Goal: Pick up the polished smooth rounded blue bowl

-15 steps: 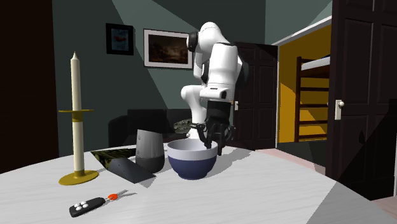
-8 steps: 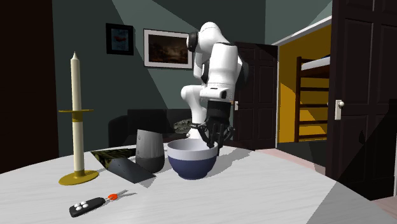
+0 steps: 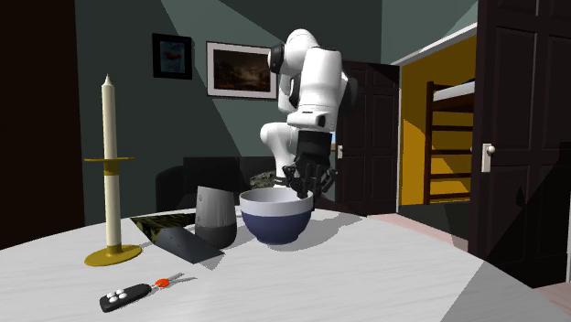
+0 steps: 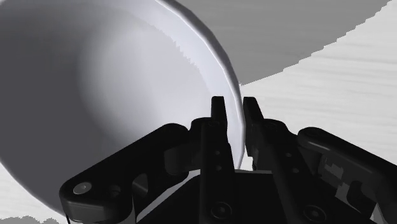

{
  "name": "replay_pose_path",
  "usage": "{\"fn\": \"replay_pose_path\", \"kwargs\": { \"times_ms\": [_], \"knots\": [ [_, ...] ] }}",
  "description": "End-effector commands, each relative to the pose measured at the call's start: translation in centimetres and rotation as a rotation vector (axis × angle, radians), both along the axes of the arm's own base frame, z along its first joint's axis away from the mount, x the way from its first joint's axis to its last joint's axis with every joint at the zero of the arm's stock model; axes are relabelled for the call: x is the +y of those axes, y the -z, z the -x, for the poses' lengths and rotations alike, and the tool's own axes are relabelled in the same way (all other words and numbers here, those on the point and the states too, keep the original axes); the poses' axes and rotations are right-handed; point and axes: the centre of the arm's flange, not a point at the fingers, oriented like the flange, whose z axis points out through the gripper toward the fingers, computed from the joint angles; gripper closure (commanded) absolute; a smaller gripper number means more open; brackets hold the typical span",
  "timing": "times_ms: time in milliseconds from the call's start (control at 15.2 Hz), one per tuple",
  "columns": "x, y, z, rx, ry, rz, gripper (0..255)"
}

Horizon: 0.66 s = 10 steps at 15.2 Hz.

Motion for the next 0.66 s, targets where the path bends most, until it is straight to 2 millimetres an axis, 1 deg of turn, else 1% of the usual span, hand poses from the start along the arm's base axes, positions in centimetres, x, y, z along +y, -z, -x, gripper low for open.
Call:
{"fn": "replay_pose_path", "kwargs": {
  "times_ms": [0,462,594],
  "knots": [
    [0.0,-1.1,-0.1,0.000,0.000,0.000,255],
    [0.0,-4.8,-0.1,0.000,0.000,0.000,255],
    [0.0,-4.9,-0.1,0.000,0.000,0.000,255]
  ]
}}
